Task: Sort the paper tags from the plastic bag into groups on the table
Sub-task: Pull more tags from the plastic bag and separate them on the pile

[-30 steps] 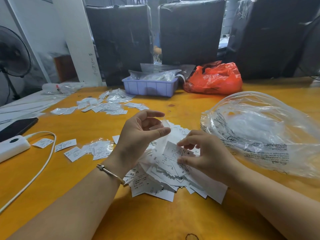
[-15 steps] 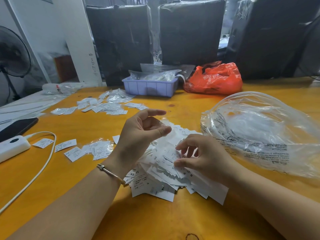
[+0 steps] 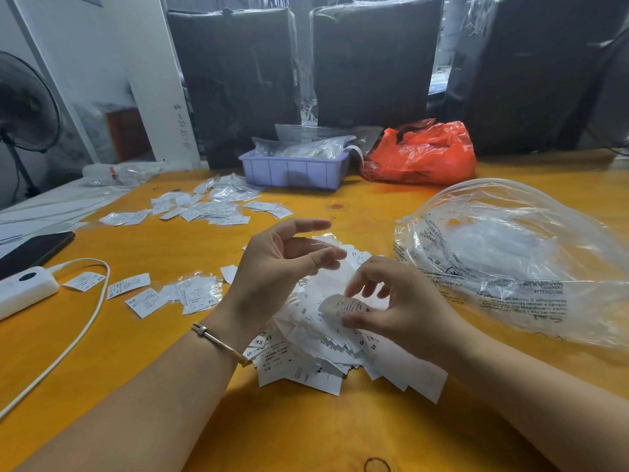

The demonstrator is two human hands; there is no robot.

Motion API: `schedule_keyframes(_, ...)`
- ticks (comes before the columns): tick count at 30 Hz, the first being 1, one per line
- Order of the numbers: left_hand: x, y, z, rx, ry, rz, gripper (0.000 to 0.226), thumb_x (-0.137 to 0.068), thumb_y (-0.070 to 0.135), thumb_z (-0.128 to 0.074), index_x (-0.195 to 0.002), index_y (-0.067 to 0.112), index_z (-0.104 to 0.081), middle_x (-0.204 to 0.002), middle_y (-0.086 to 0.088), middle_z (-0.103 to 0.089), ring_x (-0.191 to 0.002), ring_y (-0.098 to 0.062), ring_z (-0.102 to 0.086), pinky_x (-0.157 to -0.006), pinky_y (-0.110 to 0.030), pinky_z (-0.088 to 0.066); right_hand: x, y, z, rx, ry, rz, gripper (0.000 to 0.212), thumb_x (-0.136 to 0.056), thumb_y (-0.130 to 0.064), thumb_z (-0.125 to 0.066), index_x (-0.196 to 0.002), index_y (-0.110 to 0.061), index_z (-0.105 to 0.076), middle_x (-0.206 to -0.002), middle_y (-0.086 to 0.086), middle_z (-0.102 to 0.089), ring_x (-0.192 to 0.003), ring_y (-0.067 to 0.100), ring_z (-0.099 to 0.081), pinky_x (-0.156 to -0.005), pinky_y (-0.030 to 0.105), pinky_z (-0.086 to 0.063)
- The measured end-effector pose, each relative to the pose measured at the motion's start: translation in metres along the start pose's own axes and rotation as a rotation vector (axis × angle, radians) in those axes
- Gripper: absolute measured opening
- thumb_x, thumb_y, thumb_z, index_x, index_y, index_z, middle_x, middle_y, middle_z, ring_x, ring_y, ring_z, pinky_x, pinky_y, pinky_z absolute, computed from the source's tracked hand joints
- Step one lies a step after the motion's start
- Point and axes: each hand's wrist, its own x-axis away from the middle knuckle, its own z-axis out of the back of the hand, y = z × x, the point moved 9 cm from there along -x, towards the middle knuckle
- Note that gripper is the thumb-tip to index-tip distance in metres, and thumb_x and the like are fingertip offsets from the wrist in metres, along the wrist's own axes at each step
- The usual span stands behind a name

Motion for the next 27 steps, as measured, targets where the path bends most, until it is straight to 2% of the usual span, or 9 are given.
schedule_keyframes(5, -0.001, -0.002, 0.002, 0.048, 0.017, 0.028, 0.048, -0.068, 0.020, -0.081, -0.114, 0.014, -0.067, -0.089, -0.008, -0.078, -0.084, -0.021, -0.074, -0.072, -0.017, -0.053, -0.001, 0.007, 0.000, -0.203, -0.019, -0.054, 0.014, -0.074, -0.011, -0.081, -0.074, -0.017, -0.068, -0.071, -0.004, -0.069, -0.067, 0.005, -0.060, -0.071, 0.024, -0.046)
schedule_keyframes(9, -0.003, -0.006, 0.004, 0.211, 0.039, 0.102, 0.053, -0.059, 0.016, -0.083, -0.110, 0.013, -0.070, -0.080, 0.000, -0.073, -0.080, -0.010, -0.069, -0.070, -0.017, -0.052, -0.002, 0.012, 0.016, -0.404, 0.098, -0.091, 0.014, -0.081, 0.000, -0.072, -0.090, -0.010, -0.068, -0.076, 0.011, -0.068, -0.070, 0.026, -0.064, -0.069, 0.042, -0.054)
schedule_keyframes(11, -0.003, -0.008, 0.002, 0.263, 0.023, 0.130, 0.053, -0.059, 0.015, -0.082, -0.110, 0.013, -0.069, -0.075, 0.004, -0.068, -0.073, -0.007, -0.064, -0.066, -0.017, -0.047, -0.001, 0.013, 0.024, -0.404, 0.170, -0.089, 0.021, -0.085, 0.005, -0.065, -0.095, -0.013, -0.071, -0.081, 0.014, -0.066, -0.074, 0.033, -0.061, -0.066, 0.045, -0.052)
schedule_keyframes(13, -0.002, -0.007, -0.002, 0.287, -0.001, 0.143, 0.053, -0.060, 0.014, -0.081, -0.112, 0.013, -0.069, -0.072, 0.004, -0.063, -0.068, -0.008, -0.058, -0.064, -0.018, -0.044, -0.002, 0.012, 0.025, -0.314, 0.174, -0.087, 0.032, -0.087, 0.010, -0.053, -0.090, -0.013, -0.076, -0.090, 0.008, -0.066, -0.081, 0.025, -0.059, -0.065, 0.038, -0.051)
schedule_keyframes(15, 0.000, -0.006, -0.006, 0.307, -0.020, 0.147, 0.052, -0.062, 0.014, -0.080, -0.112, 0.012, -0.069, -0.073, 0.001, -0.059, -0.067, -0.010, -0.058, -0.063, -0.018, -0.045, -0.004, 0.012, 0.019, -0.309, 0.108, -0.118, 0.038, -0.087, 0.012, -0.047, -0.089, -0.011, -0.077, -0.092, -0.004, -0.065, -0.086, 0.015, -0.059, -0.069, 0.024, -0.048)
schedule_keyframes(18, 0.003, -0.004, -0.014, 0.337, -0.051, 0.147, 0.047, -0.066, 0.014, -0.078, -0.112, 0.012, -0.068, -0.075, 0.001, -0.063, -0.070, -0.011, -0.065, -0.064, -0.016, -0.049, -0.005, 0.006, 0.007, -0.587, -0.034, -0.114, 0.021, -0.080, -0.005, -0.064, -0.097, -0.006, -0.075, -0.082, -0.015, -0.064, -0.086, 0.009, -0.062, -0.077, 0.022, -0.050)
schedule_keyframes(21, 0.005, -0.002, -0.019, 0.344, -0.068, 0.145, 0.041, -0.067, 0.015, -0.078, -0.108, 0.015, -0.071, -0.075, 0.002, -0.066, -0.071, -0.012, -0.067, -0.065, -0.016, -0.050, -0.003, -0.002, 0.003, -0.721, -0.107, -0.070, 0.026, -0.069, -0.021, -0.081, -0.090, -0.006, -0.076, -0.085, -0.002, -0.070, -0.082, 0.014, -0.067, -0.072, 0.020, -0.053)
schedule_keyframes(24, 0.005, -0.002, -0.018, 0.289, -0.063, 0.152, 0.032, -0.065, 0.021, -0.080, -0.097, 0.022, -0.077, -0.078, 0.002, -0.067, -0.073, -0.011, -0.067, -0.072, -0.022, -0.047, -0.003, 0.000, 0.006, -0.797, -0.071, -0.090, 0.018, -0.071, -0.018, -0.073, -0.080, -0.003, -0.074, -0.072, 0.000, -0.067, -0.068, 0.009, -0.061, -0.061, 0.016, -0.047)
schedule_keyframes(27, 0.004, 0.001, -0.011, 0.209, -0.012, 0.131, 0.028, -0.059, 0.027, -0.082, -0.087, 0.026, -0.080, -0.080, 0.001, -0.070, -0.072, -0.010, -0.066, -0.073, -0.027, -0.042, -0.004, 0.003, 0.013, -0.823, -0.089, -0.104, 0.020, -0.073, -0.023, -0.076, -0.083, -0.006, -0.076, -0.075, -0.002, -0.069, -0.072, 0.009, -0.063, -0.064, 0.015, -0.048)
